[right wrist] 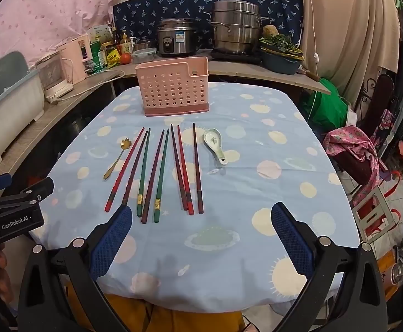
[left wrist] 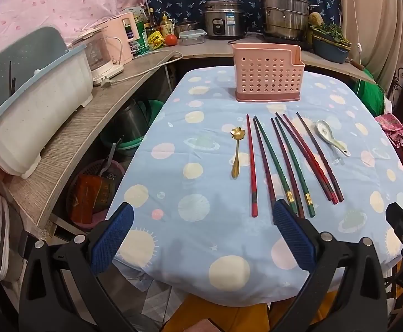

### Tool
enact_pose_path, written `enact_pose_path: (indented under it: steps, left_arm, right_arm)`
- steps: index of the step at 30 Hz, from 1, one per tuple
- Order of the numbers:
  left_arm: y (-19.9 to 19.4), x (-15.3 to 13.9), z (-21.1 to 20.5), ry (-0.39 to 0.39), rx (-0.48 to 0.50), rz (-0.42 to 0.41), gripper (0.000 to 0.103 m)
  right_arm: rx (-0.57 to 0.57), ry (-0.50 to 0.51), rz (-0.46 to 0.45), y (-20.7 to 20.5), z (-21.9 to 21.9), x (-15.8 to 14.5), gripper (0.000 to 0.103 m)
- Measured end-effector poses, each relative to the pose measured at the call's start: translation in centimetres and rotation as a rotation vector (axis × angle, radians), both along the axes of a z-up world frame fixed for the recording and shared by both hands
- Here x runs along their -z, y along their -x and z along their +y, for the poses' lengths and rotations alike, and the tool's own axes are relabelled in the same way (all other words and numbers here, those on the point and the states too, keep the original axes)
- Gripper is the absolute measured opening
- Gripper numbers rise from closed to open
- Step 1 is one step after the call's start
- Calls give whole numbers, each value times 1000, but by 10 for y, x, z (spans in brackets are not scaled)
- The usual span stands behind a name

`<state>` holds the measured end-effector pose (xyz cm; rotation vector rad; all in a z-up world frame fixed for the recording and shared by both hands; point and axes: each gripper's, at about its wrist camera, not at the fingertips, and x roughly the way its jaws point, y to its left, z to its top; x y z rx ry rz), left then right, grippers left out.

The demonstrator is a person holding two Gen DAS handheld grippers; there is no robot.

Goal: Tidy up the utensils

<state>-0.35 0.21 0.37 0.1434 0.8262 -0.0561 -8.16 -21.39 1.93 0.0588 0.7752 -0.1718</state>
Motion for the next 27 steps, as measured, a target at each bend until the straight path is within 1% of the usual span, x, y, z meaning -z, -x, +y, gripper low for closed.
enact_pose_path:
  steps: [27]
  left_arm:
    - [-2, -4, 2, 2, -4, -5, 96]
  right_arm:
    - [-6, -1, 2, -2, 3, 4, 96]
